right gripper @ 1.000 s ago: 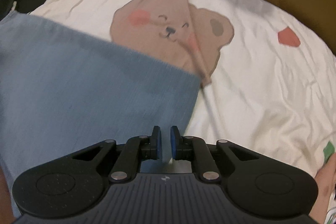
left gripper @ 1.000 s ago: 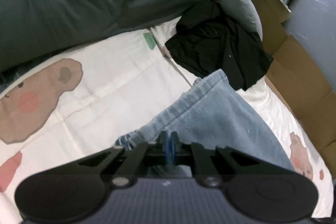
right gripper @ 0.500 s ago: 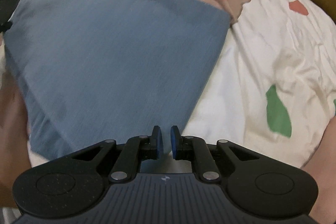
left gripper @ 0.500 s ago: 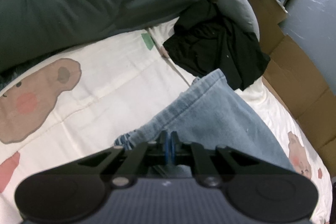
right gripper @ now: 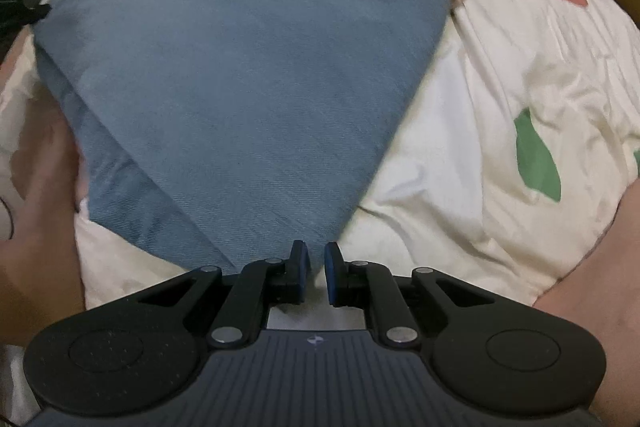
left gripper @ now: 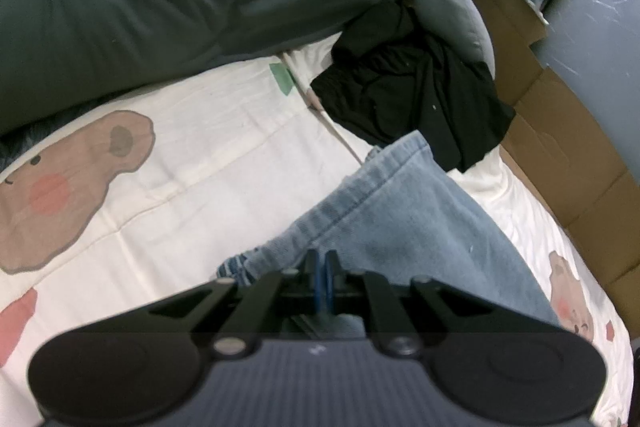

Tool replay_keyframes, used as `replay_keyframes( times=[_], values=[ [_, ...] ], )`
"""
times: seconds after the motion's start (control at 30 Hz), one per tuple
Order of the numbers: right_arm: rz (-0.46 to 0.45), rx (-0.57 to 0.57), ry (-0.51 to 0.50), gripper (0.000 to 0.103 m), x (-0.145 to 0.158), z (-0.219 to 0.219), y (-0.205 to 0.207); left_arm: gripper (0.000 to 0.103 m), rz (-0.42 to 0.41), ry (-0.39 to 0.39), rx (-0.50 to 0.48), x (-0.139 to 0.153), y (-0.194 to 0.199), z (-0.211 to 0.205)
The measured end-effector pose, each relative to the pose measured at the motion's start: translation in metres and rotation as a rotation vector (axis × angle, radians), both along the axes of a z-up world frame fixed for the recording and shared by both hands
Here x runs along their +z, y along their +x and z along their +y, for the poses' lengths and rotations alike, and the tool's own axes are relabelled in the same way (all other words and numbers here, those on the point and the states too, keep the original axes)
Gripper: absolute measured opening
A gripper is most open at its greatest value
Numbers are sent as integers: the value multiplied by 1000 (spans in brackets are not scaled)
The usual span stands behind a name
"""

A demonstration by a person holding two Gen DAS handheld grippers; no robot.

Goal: Fold clothes

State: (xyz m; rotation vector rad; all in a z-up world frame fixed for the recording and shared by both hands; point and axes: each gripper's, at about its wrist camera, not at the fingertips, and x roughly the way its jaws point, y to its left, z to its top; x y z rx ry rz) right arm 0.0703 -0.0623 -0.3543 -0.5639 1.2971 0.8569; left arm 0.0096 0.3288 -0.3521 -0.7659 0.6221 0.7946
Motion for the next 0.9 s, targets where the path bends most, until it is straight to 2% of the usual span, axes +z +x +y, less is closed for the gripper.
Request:
replay_keyframes(
  times=[0.17,0.27,0.3,0.37,0.47,0.63,0.7,0.83,0.9],
  values=[
    [39,31,-3,10,-7,2,-7,5,2,2,2,0,0,-1],
    [57,49,-41,14,-20,-1,-15,5,5,2,1,0,1,-1],
    [68,47,-53,19,-24,-2,-16,5,8,1,3,1,1,-1],
    [121,17,-92,20,-32,-6,-14,5,23,4,6,5,3,-1],
    [129,-38,-59,22,-21,-11,-7,6,54,33,-12,15,6,-4],
    [127,-4,-35,26,-3,-14,-3,10,59,48,14,29,0,-3],
    [132,7,-38,33,2,-15,-1,15,63,62,18,34,-2,-3],
    [135,30,-33,34,15,-20,5,22,83,94,11,40,-1,-2],
    [115,38,-23,40,23,-17,14,29,92,98,12,40,0,-2]
  ],
)
